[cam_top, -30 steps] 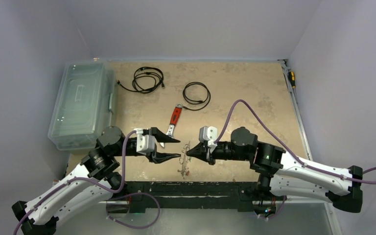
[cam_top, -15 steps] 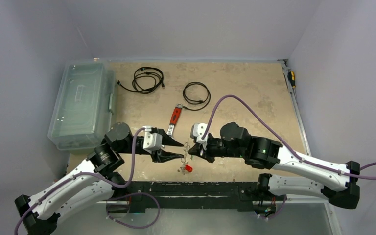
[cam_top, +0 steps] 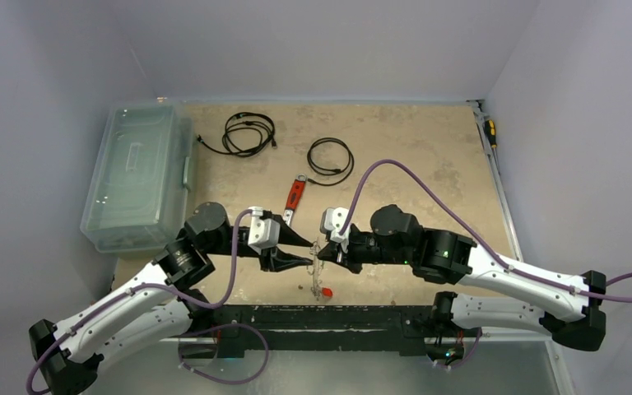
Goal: Put the keys on the keyring
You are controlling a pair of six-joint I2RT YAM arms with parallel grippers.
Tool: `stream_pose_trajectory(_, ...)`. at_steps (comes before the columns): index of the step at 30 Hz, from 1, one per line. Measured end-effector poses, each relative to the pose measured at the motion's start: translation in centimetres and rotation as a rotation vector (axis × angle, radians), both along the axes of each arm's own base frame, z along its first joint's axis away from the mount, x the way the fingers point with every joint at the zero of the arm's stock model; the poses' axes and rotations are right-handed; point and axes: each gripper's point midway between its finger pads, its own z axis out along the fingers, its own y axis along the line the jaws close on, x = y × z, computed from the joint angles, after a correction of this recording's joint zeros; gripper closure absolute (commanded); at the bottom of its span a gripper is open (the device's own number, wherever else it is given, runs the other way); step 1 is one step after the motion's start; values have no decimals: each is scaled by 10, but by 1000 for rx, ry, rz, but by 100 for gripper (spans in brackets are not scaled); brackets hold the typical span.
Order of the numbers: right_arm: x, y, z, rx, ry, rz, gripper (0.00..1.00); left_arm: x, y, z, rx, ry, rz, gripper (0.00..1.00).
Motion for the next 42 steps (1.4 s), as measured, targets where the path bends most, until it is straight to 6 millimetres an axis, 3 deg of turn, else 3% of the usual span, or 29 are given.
stream_pose_trajectory(20,0,1,3,4,-18,15,100,5,-6,-6,13,27,0,72)
stream_pose_trajectory(30,-2,2,3,6,-20,28,100,6,-7,-8,20,33,0,84)
stream_pose_trajectory(38,-3,2,4,8,-23,40,100,6,-8,-10,25,55,1,84)
stream_pose_trajectory(42,-4,2,5,12,-25,41,100,6,-9,-11,29,68,-2,96)
